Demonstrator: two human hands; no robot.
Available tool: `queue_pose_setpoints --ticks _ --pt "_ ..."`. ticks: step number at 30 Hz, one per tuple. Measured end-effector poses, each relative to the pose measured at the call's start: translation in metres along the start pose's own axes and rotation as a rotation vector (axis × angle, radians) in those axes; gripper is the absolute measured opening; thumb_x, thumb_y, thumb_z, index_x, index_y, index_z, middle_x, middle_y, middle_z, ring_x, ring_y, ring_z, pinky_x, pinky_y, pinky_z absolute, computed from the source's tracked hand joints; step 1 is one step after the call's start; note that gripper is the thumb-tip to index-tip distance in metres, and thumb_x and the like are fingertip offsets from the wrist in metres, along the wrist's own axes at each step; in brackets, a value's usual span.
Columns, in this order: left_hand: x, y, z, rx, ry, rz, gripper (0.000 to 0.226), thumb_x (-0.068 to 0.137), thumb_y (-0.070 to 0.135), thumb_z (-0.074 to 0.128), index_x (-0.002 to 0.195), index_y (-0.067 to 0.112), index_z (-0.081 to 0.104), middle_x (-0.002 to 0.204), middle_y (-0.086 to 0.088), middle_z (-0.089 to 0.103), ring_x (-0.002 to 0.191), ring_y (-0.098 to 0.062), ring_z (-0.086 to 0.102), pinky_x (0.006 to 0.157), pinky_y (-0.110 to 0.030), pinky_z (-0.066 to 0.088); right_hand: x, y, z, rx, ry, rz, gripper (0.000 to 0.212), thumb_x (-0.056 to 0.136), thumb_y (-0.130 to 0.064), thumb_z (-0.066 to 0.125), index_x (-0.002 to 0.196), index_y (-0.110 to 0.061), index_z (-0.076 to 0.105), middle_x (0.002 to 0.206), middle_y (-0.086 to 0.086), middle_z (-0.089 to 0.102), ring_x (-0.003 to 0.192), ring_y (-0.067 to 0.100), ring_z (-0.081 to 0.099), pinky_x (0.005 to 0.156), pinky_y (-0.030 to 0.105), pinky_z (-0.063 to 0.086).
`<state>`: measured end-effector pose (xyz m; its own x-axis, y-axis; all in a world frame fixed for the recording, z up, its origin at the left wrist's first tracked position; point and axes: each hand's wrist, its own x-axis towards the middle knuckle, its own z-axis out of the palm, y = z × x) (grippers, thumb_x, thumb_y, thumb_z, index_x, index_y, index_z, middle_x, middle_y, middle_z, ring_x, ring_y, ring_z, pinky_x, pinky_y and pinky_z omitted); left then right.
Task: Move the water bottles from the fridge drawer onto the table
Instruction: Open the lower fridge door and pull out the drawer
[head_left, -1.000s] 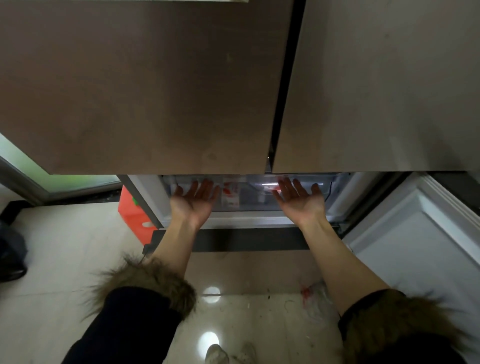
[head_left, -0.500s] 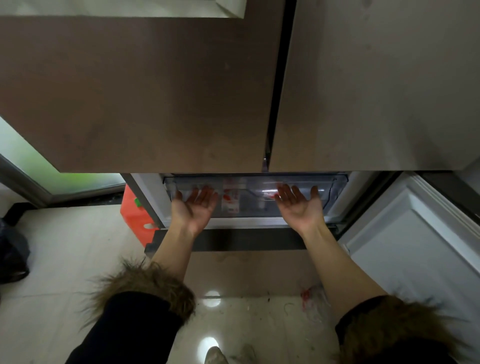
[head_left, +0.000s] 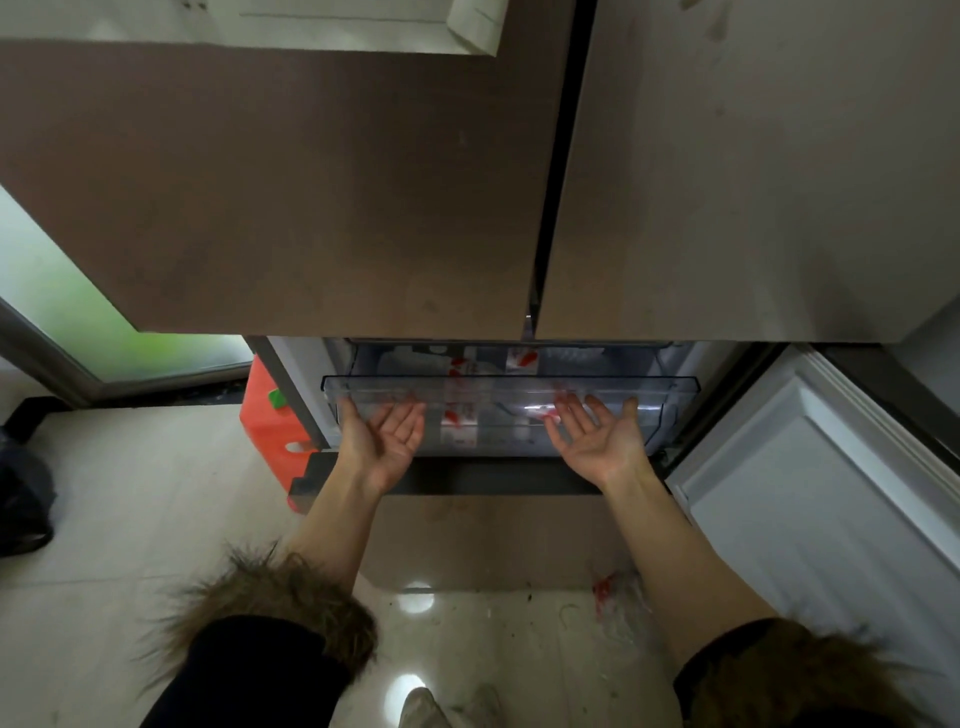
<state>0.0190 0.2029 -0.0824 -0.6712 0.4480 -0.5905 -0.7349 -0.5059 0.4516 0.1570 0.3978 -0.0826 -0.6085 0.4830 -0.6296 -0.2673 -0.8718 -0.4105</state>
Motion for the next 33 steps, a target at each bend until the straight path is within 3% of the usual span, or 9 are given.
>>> queue_pose_setpoints --ticks 2,5,8,13,18,22,24,28,33 --pt "-0.006 -0.003 -0.003 -0.013 0.012 0.004 0.071 0.092 0.06 0.024 0.134 0.004 0.036 0.143 -0.019 0.04 0.127 -0.029 0.046 0.101 -0.035 0.039 -0.005 0.001 -0.003 -0.009 0.008 0.005 0.053 0.092 -0.06 0.032 0.108 -0.014 0.054 0.133 0.01 0.053 0.116 0.025 0.053 0.094 0.041 0.043" --pt "-0.015 -0.005 -0.006 -0.024 0.019 0.009 0.063 0.092 0.059 0.025 0.106 0.002 0.047 0.142 -0.02 0.041 0.127 -0.03 0.046 0.099 -0.036 0.04 -0.012 0.004 -0.007 -0.018 0.015 0.005 0.052 0.093 -0.059 0.031 0.104 -0.014 0.054 0.135 0.01 0.051 0.124 0.025 0.049 0.093 0.04 0.042" --pt "-0.025 -0.009 -0.013 -0.013 0.015 0.006 0.06 0.094 0.056 0.024 0.106 0.003 0.048 0.142 -0.02 0.041 0.126 -0.031 0.047 0.098 -0.037 0.041 -0.021 0.006 -0.012 -0.038 0.024 0.013 0.05 0.093 -0.058 0.033 0.102 -0.014 0.054 0.137 0.01 0.049 0.125 0.025 0.048 0.091 0.039 0.042" --pt "-0.042 -0.017 -0.021 0.004 0.019 0.024 0.066 0.096 0.053 0.023 0.139 0.003 0.03 0.144 -0.019 0.037 0.128 -0.03 0.045 0.096 -0.035 0.041 -0.038 0.011 -0.024 -0.066 0.029 -0.002 0.051 0.093 -0.057 0.032 0.113 -0.014 0.051 0.134 0.01 0.051 0.119 0.025 0.051 0.092 0.038 0.042" --pt "-0.055 -0.024 -0.034 0.034 0.021 0.023 0.071 0.094 0.057 0.022 0.14 0.003 0.027 0.144 -0.019 0.037 0.128 -0.029 0.045 0.093 -0.034 0.042 -0.055 0.02 -0.035 -0.086 0.038 -0.019 0.054 0.093 -0.058 0.031 0.12 -0.014 0.048 0.135 0.01 0.05 0.123 0.025 0.049 0.095 0.037 0.04" --pt "-0.069 -0.026 -0.043 0.055 0.003 0.009 0.077 0.089 0.063 0.026 0.134 0.001 0.033 0.13 -0.019 0.048 0.103 -0.027 0.059 0.09 -0.034 0.044 -0.073 0.028 -0.041 -0.086 0.031 -0.035 0.058 0.093 -0.056 0.033 0.133 -0.014 0.041 0.134 0.01 0.05 0.124 0.025 0.048 0.098 0.036 0.038" --pt "-0.075 -0.028 -0.05 0.054 0.011 0.0 0.074 0.088 0.065 0.026 0.118 0.0 0.042 0.116 -0.017 0.053 0.09 -0.025 0.06 0.083 -0.032 0.051 -0.081 0.031 -0.046 -0.089 0.032 -0.037 0.059 0.093 -0.056 0.033 0.133 -0.014 0.04 0.129 0.01 0.052 0.124 0.024 0.048 0.098 0.035 0.038" --pt "-0.089 -0.033 -0.062 0.035 0.023 -0.01 0.063 0.088 0.064 0.029 0.094 0.004 0.046 0.098 -0.017 0.057 0.085 -0.025 0.061 0.058 -0.028 0.057 -0.092 0.037 -0.059 -0.083 0.044 -0.034 0.054 0.092 -0.058 0.034 0.122 -0.015 0.048 0.121 0.009 0.055 0.107 0.023 0.055 0.089 0.034 0.043" --pt "-0.105 -0.042 -0.078 0.049 0.016 -0.008 0.063 0.088 0.062 0.027 0.095 0.004 0.048 0.097 -0.015 0.061 0.085 -0.024 0.062 0.062 -0.025 0.057 -0.109 0.045 -0.075 -0.063 0.028 -0.028 0.049 0.091 -0.061 0.033 0.094 -0.016 0.053 0.106 0.007 0.061 0.099 0.021 0.059 0.075 0.032 0.045"
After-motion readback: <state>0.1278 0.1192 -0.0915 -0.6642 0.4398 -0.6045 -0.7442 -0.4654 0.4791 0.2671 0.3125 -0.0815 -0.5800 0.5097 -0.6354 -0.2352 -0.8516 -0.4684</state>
